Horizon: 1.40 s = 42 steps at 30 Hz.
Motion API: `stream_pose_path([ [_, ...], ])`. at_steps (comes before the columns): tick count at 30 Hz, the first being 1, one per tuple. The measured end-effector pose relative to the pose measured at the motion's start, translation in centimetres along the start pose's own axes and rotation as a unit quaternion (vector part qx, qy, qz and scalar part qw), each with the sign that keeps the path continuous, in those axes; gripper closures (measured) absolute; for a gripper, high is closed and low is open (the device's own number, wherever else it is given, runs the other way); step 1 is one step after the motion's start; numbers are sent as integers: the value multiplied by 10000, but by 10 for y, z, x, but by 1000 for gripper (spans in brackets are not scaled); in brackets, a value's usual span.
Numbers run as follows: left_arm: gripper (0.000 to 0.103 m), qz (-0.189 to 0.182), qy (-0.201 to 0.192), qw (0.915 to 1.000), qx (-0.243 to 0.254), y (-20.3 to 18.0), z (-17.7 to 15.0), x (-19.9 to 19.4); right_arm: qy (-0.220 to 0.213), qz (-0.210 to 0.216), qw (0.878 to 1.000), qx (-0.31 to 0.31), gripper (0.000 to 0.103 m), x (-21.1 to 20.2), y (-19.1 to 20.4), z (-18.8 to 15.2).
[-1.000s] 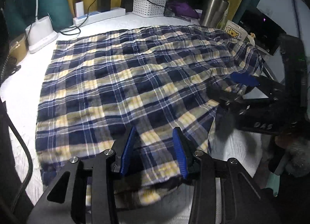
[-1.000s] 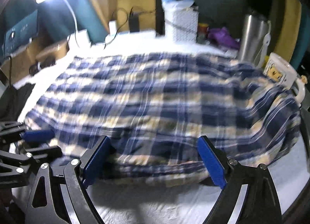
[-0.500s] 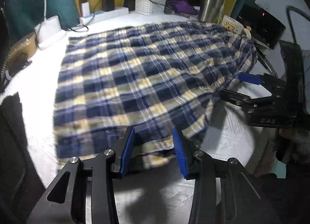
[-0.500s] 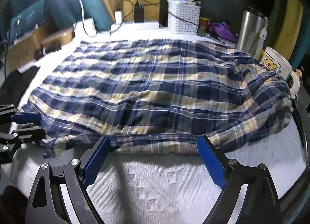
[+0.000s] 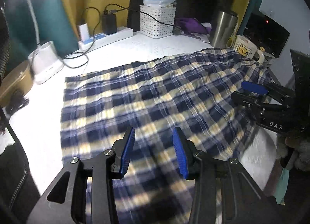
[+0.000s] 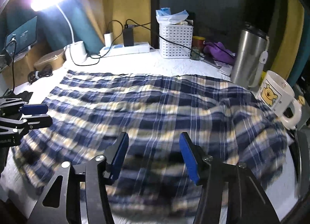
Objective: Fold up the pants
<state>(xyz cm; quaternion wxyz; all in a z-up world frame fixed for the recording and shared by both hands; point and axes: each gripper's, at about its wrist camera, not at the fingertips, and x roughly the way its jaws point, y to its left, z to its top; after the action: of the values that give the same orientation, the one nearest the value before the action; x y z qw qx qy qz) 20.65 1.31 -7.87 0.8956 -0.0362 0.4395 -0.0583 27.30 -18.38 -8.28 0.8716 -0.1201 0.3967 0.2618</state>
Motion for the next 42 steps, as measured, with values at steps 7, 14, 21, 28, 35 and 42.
stream_pose_path([
  [7, 63, 14, 332, 9994, 58, 7, 17, 43, 370, -167, 9991, 90, 62, 43, -13, 14],
  [14, 63, -3, 478, 9989, 37, 20, 29, 54, 563, -247, 9979, 181, 62, 54, -20, 24],
  [21, 63, -156, 240, 9996, 61, 27, 68, 60, 241, -176, 9995, 108, 62, 55, -15, 65],
  [28, 63, -172, 252, 9988, -389, 43, 99, 97, 389, -16, 9988, 288, 62, 96, -14, 92],
  [35, 63, -44, 254, 9991, -337, 41, 102, 115, 651, -114, 9974, 271, 62, 125, -13, 90],
  [42, 62, 17, 181, 9994, -296, 34, 107, 121, 629, -240, 9973, 290, 62, 128, -10, 92],
])
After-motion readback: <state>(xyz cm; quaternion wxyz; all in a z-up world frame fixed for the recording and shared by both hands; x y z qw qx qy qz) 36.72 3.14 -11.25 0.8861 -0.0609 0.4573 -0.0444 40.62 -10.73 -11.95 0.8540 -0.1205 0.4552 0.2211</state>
